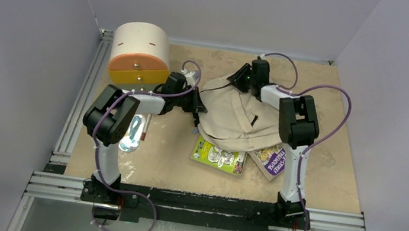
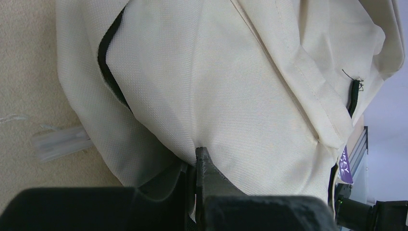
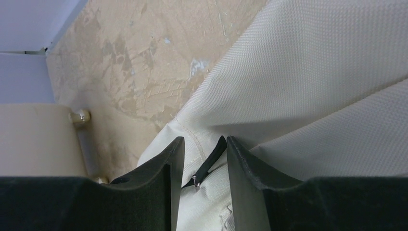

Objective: Pack the student bag
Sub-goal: Unzip the student bag at the center of the board.

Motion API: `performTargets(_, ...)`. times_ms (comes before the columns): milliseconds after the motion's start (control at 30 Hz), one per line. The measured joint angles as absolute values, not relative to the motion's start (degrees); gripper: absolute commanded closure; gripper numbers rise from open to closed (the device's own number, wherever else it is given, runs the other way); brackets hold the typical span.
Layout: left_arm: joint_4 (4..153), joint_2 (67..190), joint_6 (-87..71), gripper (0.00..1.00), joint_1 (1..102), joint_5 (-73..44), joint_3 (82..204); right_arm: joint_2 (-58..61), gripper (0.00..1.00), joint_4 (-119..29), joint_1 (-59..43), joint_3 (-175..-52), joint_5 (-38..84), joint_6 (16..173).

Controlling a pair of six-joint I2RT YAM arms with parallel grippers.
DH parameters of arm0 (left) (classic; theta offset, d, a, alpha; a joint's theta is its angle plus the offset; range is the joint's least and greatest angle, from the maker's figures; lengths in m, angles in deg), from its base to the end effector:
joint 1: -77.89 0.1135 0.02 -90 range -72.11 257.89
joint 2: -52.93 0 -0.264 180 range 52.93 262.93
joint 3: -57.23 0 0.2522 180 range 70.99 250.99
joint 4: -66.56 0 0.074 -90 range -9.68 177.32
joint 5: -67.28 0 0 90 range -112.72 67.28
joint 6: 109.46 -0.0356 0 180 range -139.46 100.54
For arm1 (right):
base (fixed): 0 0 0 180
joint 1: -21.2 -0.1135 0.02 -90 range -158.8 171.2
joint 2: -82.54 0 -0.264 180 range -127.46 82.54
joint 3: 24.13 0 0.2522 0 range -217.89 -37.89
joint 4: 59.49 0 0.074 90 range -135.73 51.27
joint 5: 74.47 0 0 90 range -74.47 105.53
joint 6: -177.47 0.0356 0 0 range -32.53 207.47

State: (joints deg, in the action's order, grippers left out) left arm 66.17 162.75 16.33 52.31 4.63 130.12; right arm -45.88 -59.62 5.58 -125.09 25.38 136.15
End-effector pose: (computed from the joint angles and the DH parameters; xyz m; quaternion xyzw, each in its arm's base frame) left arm 0.3501 -0.1857 0.1474 0.0287 0.8738 -0.4046 0.2681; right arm 0.4845 0.1418 0.1540 0.1993 0.8285 0.3378 0.3996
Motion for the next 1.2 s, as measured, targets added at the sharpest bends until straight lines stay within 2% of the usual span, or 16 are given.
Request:
performTargets(133,66.17,162.75,16.33,1.00,52.31,4.66,130.12,-46.20,0.62,-59.69,5.58,-125.63,25.49,136.11)
performTargets(333,66.17,162.75,16.31,1.00,52.31,4.77,130.12,-46.55,0.71,-60.56,5.63,-125.66,26.78,136.09)
performTargets(600,66.17,162.75,16.31,1.00,52.31,4.94,130.12,-47.27,0.94,-61.53,5.67,-125.66,27.72,135.82)
performTargets(700,66.17,162.75,16.31,1.00,52.31,4.96,130.12,-47.41,1.00,-61.96,5.74,-125.66,28.44,135.32)
performTargets(1200,66.15,162.75,16.33,1.00,52.31,5.31,130.12,-46.55,1.00,-69.48,4.77,-123.51,33.90,131.82)
